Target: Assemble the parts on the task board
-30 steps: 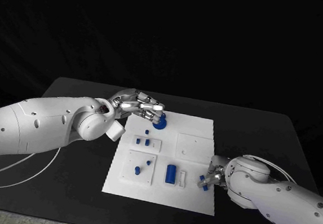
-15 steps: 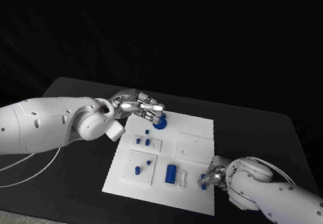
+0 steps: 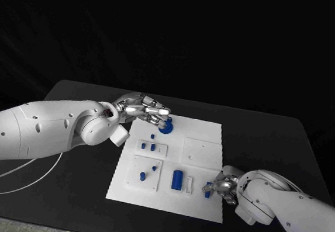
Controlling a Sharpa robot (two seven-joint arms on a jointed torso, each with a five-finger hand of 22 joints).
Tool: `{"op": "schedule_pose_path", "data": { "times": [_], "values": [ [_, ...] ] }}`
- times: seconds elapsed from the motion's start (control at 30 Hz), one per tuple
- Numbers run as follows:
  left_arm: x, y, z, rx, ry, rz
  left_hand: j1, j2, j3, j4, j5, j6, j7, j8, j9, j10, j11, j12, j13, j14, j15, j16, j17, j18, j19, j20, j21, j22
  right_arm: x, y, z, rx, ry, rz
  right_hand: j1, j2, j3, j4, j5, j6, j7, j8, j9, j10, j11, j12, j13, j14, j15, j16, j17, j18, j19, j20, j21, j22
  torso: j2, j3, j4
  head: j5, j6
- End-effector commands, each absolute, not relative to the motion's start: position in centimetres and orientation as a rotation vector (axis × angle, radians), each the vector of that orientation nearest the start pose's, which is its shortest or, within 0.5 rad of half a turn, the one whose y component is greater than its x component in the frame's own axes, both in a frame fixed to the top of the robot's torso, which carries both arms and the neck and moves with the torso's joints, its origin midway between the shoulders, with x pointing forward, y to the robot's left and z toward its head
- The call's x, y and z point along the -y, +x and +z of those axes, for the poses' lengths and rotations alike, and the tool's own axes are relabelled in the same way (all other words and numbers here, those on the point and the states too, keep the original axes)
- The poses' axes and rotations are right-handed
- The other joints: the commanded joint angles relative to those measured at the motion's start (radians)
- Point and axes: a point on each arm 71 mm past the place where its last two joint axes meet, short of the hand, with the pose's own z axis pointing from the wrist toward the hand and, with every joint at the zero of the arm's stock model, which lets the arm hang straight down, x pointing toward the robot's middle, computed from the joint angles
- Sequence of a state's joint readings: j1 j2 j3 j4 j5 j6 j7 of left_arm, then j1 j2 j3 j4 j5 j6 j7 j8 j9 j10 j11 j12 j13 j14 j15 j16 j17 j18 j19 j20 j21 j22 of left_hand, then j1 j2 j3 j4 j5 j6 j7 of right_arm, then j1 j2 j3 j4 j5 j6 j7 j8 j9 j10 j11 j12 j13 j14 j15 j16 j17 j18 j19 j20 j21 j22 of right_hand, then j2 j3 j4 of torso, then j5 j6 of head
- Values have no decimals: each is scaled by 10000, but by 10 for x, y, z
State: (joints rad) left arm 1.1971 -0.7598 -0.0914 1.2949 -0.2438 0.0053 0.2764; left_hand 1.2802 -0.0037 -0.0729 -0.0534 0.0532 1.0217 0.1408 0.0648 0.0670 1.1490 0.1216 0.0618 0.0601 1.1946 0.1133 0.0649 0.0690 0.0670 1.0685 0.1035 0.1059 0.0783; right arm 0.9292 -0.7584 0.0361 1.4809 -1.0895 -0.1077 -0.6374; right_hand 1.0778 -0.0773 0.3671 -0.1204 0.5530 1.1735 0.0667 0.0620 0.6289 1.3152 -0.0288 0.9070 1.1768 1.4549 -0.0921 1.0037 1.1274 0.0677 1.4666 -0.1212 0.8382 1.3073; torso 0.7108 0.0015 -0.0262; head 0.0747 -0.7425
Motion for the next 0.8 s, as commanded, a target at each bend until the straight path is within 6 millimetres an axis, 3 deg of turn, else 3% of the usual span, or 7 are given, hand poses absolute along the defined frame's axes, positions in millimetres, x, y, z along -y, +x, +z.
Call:
{"op": "schedule_pose_path", "data": {
  "times": [0.03,0.33,0.8],
  "values": [
    [-213,511,-218,-17832,-8533,-15305,-33,47,-32,19,32,-27,41,-8,0,-10,35,-16,13,-82,17,-21,-1,-63,-58,-13,7,-13,191,424,-324,-23705,6014,4356,95,167,1257,-1487,-40,-163,123,14,-5521,87,-48,56,16,41,-31,-25,-26,21,378,53,-73,1007,1,-2,10,-9,1],
    [-213,510,-218,-17869,-8526,-15316,-33,47,-32,19,32,-27,41,-8,0,-10,35,-16,13,-82,17,-21,-1,-63,-58,-13,7,-13,181,423,-322,-23586,6306,4932,194,337,768,-1435,-668,-25,61,12,-5497,116,-67,80,15,46,-35,-33,-53,4,418,49,-168,1011,0,-7,8,-18,18],
    [-212,510,-218,-17904,-8514,-15323,-33,47,-32,19,32,-27,41,-8,0,-10,35,-16,13,-82,17,-21,-1,-63,-58,-13,7,-13,172,426,-323,-23635,6158,5007,245,463,197,-1338,-705,122,0,14,-5474,119,-85,81,2,46,-50,-29,-68,-16,456,37,-258,1017,2,-7,5,-18,50]
  ]
}}
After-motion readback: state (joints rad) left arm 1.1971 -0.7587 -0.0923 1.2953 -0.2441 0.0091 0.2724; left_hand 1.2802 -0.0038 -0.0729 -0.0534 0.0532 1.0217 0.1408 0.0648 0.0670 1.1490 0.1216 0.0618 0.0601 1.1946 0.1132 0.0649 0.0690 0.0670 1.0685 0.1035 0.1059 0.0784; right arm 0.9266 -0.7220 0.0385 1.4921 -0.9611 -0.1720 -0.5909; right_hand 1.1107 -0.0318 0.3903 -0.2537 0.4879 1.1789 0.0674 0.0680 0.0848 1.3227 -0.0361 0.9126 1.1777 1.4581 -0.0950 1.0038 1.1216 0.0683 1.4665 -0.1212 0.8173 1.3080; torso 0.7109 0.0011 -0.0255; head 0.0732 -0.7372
